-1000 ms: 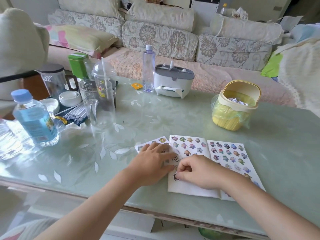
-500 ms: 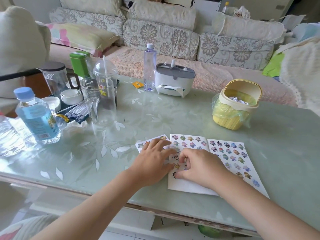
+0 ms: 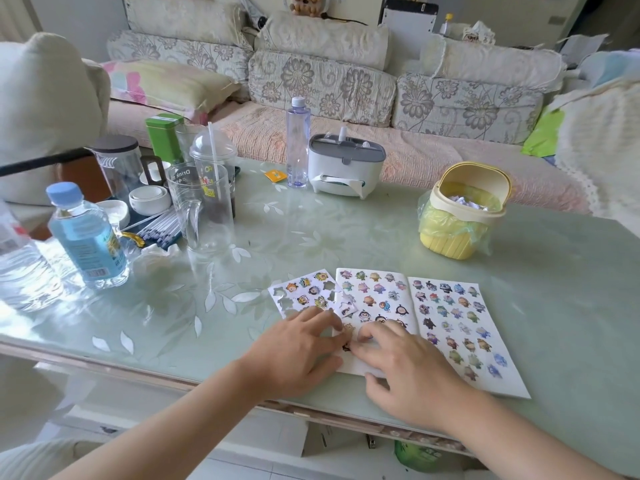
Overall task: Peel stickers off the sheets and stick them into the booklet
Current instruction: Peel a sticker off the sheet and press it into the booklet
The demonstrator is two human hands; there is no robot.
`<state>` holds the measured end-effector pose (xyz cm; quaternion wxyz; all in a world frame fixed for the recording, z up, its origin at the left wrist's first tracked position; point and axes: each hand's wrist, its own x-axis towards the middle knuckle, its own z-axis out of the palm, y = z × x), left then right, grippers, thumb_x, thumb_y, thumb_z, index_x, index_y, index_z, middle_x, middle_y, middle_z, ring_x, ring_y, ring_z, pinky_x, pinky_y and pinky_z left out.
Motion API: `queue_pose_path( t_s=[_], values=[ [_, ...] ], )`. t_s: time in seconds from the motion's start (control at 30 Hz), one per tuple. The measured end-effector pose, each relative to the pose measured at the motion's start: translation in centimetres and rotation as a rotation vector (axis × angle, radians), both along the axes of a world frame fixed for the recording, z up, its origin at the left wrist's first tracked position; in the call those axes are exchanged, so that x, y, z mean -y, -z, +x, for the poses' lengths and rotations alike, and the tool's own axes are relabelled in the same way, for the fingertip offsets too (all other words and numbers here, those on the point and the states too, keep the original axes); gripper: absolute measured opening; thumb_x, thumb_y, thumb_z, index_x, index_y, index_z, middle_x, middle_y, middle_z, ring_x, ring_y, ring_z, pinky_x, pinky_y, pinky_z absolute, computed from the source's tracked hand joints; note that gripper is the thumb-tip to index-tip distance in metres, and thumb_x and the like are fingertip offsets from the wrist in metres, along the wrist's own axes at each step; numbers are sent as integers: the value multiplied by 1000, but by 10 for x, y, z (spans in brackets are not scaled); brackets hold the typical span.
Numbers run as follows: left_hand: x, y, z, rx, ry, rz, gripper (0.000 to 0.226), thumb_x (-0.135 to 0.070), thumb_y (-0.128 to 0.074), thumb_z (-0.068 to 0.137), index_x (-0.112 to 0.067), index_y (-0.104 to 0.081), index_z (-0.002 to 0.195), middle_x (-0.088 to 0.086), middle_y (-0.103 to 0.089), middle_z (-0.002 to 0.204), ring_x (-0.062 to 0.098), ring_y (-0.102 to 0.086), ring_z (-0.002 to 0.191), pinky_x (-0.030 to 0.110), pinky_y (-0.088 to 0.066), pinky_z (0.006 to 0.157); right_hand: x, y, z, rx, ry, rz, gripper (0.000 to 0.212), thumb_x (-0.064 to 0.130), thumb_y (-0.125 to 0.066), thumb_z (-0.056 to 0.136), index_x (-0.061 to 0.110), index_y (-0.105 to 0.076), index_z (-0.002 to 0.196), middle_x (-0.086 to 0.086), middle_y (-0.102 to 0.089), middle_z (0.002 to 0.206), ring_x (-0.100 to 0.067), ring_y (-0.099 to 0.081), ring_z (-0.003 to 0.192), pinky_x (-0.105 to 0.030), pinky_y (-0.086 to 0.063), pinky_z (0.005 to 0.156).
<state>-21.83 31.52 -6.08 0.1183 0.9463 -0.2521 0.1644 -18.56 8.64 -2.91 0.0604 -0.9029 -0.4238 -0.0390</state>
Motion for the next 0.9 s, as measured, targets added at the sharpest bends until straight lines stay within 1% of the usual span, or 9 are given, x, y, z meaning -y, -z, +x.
queue_pose_path(
  t_s=[0.07, 0.13, 0.27, 0.33, 0.43, 0.53, 0.67, 0.83, 0.9],
  values=[
    [-1, -2, -2, 25, 16, 47, 39, -46, -45, 99, -28, -65, 126, -6, -57, 121, 17, -55, 106, 30, -48, 80, 2, 1, -1, -14, -5, -3, 46, 35, -50, 80, 31, -65, 124, 13, -52, 115, -14, -54, 102, -30, -53, 66],
    [-2, -5, -5, 52, 36, 83, 38, -47, -46, 99, -28, -67, 124, -6, -59, 121, 17, -55, 106, 30, -50, 78, 3, 1, -2, -25, -1, -6, 47, 36, -50, 82, 32, -62, 127, 12, -51, 115, -14, -54, 103, -31, -54, 69],
    [-3, -7, -11, 34, 77, 72, 36, -47, -49, 99, -28, -67, 124, -6, -61, 118, 17, -59, 101, 28, -52, 69, 1, 2, -4, -5, -2, -40, 48, 42, -46, 87, 31, -55, 133, 11, -47, 117, -16, -50, 104, -33, -53, 77],
    [-4, -5, -12, 27, 73, 62, 37, -47, -50, 99, -26, -67, 124, -5, -62, 118, 17, -60, 99, 29, -53, 66, -2, 1, -4, -4, -3, -41, 51, 43, -44, 88, 31, -52, 137, 10, -46, 117, -15, -49, 104, -32, -51, 78],
    [-4, -3, -14, 29, 72, 40, 36, -45, -54, 98, -23, -69, 122, -4, -63, 118, 19, -60, 97, 31, -54, 64, -8, 1, -3, -1, -2, -34, 54, 42, -44, 88, 32, -47, 140, 9, -45, 113, -15, -49, 102, -32, -50, 76],
    [-3, -4, -15, 32, 82, 30, 36, -43, -55, 97, -21, -69, 122, -2, -64, 117, 20, -62, 97, 30, -55, 63, -10, 3, -2, 4, -1, -27, 53, 42, -44, 87, 31, -49, 139, 8, -44, 110, -16, -49, 100, -33, -51, 74],
    [1, -3, -19, 42, 35, 17, 36, -41, -53, 96, -22, -67, 124, -4, -66, 117, 17, -63, 99, 29, -55, 63, -6, 5, -4, 12, -1, -27, 53, 44, -43, 90, 29, -51, 140, 10, -45, 114, -14, -47, 104, -29, -49, 80],
    [5, -1, -22, 21, 9, -2, 37, -38, -53, 95, -19, -68, 122, -1, -66, 117, 19, -64, 102, 30, -57, 70, 7, 5, -7, -12, -27, 18, 42, 47, -49, 90, 32, -63, 126, 9, -53, 119, -18, -55, 108, -34, -54, 82],
    [3, -1, -23, 3, 30, -4, 38, -40, -52, 97, -20, -67, 126, 1, -64, 122, 21, -64, 105, 32, -57, 72, 9, 5, -8, -13, -23, 18, 42, 47, -48, 90, 32, -63, 127, 9, -54, 123, -17, -55, 111, -34, -53, 84]
  ],
)
